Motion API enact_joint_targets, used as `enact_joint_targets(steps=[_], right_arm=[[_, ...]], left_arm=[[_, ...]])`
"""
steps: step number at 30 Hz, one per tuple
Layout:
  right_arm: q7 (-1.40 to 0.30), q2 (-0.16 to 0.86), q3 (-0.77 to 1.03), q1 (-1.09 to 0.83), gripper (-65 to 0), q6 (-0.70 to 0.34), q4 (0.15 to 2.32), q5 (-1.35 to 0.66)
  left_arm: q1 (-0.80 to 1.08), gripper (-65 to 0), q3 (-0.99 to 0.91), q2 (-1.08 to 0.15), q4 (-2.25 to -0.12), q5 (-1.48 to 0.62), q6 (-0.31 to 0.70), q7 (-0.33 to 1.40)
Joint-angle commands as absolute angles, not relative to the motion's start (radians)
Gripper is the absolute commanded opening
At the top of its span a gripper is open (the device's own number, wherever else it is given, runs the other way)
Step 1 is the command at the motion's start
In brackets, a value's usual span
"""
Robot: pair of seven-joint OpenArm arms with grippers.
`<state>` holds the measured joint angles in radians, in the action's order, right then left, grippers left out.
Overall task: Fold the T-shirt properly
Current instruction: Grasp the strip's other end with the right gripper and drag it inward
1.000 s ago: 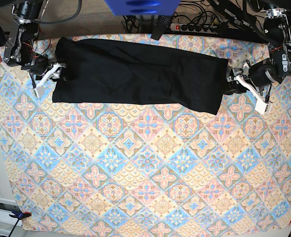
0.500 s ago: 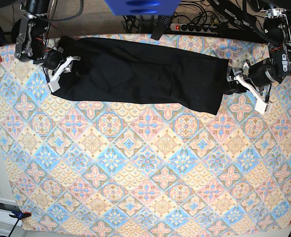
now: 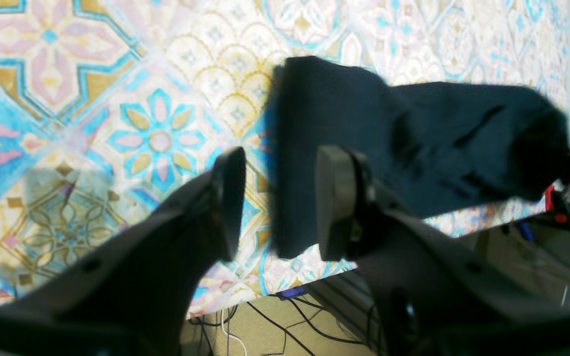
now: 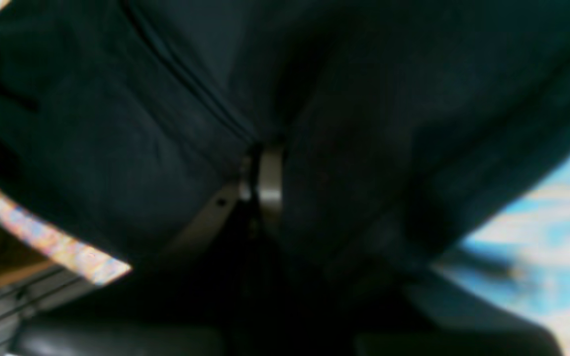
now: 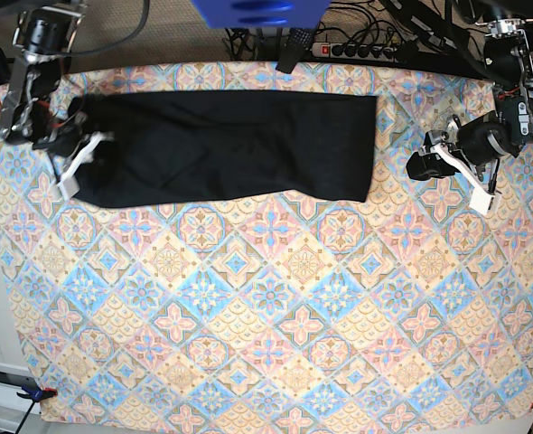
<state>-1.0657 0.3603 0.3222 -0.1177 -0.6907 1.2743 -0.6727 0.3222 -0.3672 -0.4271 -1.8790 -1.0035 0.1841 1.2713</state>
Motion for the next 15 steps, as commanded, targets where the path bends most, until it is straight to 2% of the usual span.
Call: enact_joint_targets(steps=[1, 8, 15], right_arm=[[-1.053, 0.381, 0.325, -0.096, -62.5, -0.698, 1.287, -0.674], [-1.061, 0.403, 0.32, -0.047, -62.5, -0.698, 1.322, -0.567], [-1.118, 0.397, 0.263, -0.124, -62.4, -0.698, 1.587, -0.564]], left_arm=[[0.317, -42.7, -0.377, -0.441, -1.893, -1.02, 0.186, 1.259], [0.317, -42.7, -0.377, -0.444, -1.891, -1.01, 0.186, 1.259], [0.32, -42.8, -0.375, -0.404, -1.89, -0.858, 0.186, 1.257]])
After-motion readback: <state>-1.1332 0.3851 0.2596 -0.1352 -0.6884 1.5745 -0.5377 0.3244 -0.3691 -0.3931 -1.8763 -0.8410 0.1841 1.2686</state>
